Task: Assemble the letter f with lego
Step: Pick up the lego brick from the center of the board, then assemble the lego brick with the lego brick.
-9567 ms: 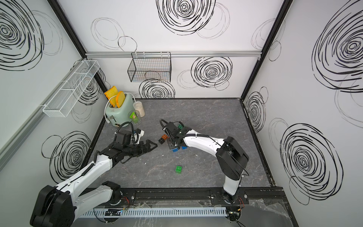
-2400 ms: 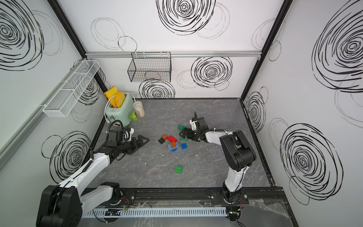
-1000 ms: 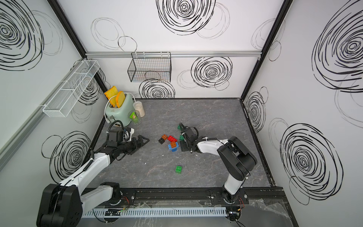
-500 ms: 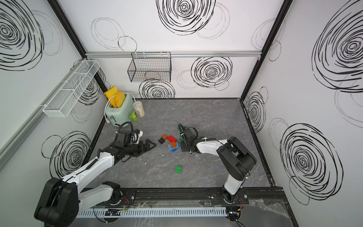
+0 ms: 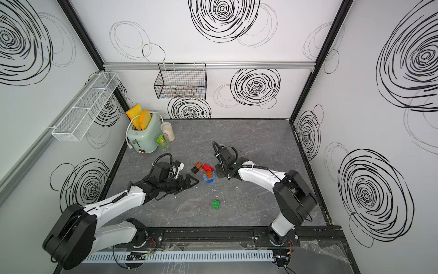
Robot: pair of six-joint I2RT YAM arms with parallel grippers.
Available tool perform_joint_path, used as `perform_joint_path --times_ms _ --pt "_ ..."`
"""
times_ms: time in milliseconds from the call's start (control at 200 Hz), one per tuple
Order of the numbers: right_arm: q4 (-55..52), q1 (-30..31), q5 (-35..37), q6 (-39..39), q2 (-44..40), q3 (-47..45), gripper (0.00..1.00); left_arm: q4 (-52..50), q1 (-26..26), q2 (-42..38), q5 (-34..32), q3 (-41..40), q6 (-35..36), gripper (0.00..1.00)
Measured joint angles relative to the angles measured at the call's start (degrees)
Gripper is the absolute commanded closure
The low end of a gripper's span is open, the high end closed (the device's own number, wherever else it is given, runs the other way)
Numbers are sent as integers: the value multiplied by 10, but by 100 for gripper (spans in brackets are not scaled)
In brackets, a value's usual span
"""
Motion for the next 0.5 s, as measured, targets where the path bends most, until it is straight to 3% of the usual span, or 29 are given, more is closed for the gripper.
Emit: perform_joint_path --times_ms 500 --pt "-59 79 -5 -2 18 83 62 57 0 13 -28 -12 -35 2"
